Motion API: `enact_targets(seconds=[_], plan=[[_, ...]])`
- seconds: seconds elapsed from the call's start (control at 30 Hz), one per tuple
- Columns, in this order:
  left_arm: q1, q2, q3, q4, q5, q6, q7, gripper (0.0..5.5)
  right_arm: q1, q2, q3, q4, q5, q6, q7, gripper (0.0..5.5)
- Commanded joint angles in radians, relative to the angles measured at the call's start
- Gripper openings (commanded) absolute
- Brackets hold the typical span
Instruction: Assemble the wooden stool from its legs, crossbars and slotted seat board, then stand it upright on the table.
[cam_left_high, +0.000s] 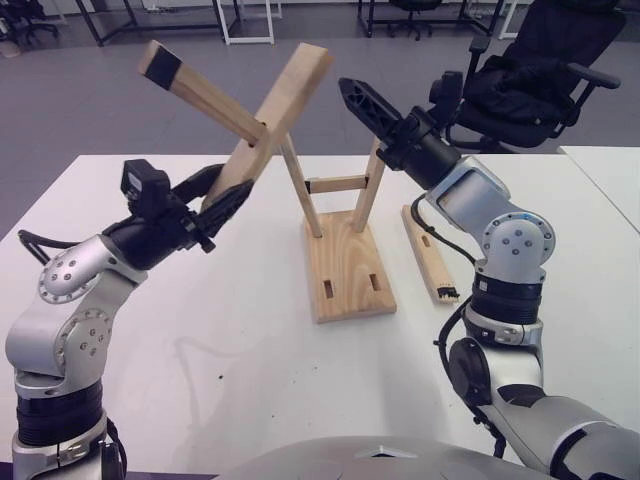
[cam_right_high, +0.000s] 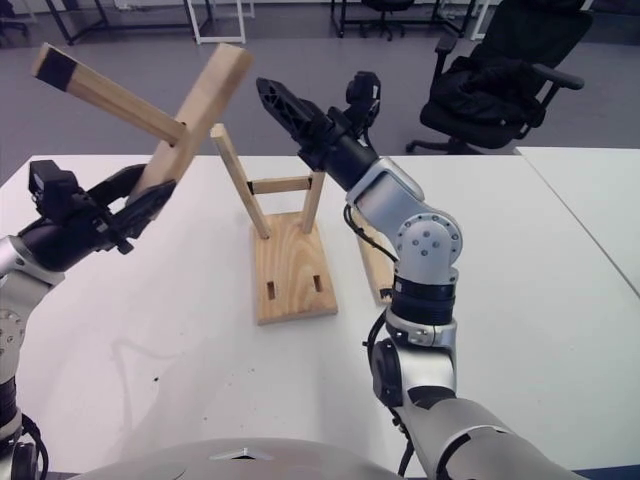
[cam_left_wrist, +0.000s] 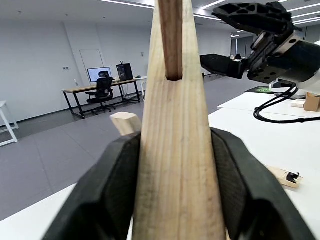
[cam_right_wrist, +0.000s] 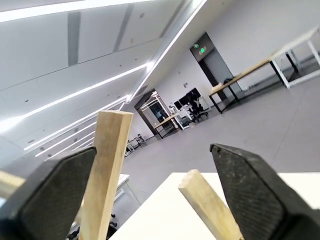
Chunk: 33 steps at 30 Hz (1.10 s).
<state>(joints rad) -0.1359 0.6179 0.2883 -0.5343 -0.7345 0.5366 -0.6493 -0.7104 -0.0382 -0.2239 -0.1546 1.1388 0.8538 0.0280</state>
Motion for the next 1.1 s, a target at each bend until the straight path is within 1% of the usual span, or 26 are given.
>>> enact_targets(seconds=[0.03,0.07,0.13,0.27,0.4,0.5,0.6,0.67,0.77,0.8,0.87,1.03,1.1], plan=[[-0.038,0.021,-0.092,-0.036,0.036,0.016,0.0,2.03,-0.033,0.015,-0.05,-0.006,0.138,0.033,-0.089,4.26],[-0.038,0.025,-0.105,-0.033,0.052,0.011,0.001,2.03,-0.029,0.011,-0.063,-0.009,0.176,0.035,-0.111,4.26],[-0.039,0.025,-0.12,-0.035,0.07,0.007,0.005,2.03,-0.024,0.008,-0.073,-0.009,0.237,0.037,-0.159,3.97],[-0.049,0.032,-0.133,-0.03,0.103,-0.001,0.006,2.03,0.013,-0.006,-0.047,-0.009,0.317,0.075,-0.26,3.25],[-0.05,0.036,-0.162,-0.027,0.155,-0.016,0.005,2.03,0.041,-0.009,-0.039,-0.008,0.406,0.071,-0.338,2.5],[-0.048,0.037,-0.176,-0.03,0.181,-0.021,0.001,2.03,0.05,-0.027,-0.029,-0.001,0.431,0.068,-0.36,1.79],[-0.039,0.045,-0.195,-0.028,0.212,-0.033,-0.011,2.03,0.066,-0.049,-0.017,-0.006,0.39,0.052,-0.354,1.23],[-0.031,0.045,-0.208,-0.022,0.233,-0.039,-0.017,2.03,0.071,-0.058,-0.018,-0.008,0.364,0.033,-0.343,1.07],[-0.01,0.028,-0.24,-0.039,0.231,-0.009,-0.014,2.03,0.131,-0.082,-0.027,-0.04,0.343,0.023,-0.345,1.06],[0.002,0.017,-0.249,-0.045,0.228,-0.001,-0.006,2.39,0.171,-0.093,-0.039,-0.062,0.342,0.018,-0.356,1.06],[0.03,0.002,-0.258,-0.041,0.227,0.002,0.004,2.73,0.256,-0.126,-0.079,-0.109,0.352,0.005,-0.383,1.04],[0.13,-0.001,-0.278,-0.049,0.262,-0.009,0.016,3.75,0.49,-0.309,-0.176,-0.213,0.332,0.031,-0.332,1.04],[0.16,-0.01,-0.28,-0.041,0.284,-0.023,0.035,4.06,0.544,-0.352,-0.181,-0.23,0.307,0.029,-0.307,1.04]])
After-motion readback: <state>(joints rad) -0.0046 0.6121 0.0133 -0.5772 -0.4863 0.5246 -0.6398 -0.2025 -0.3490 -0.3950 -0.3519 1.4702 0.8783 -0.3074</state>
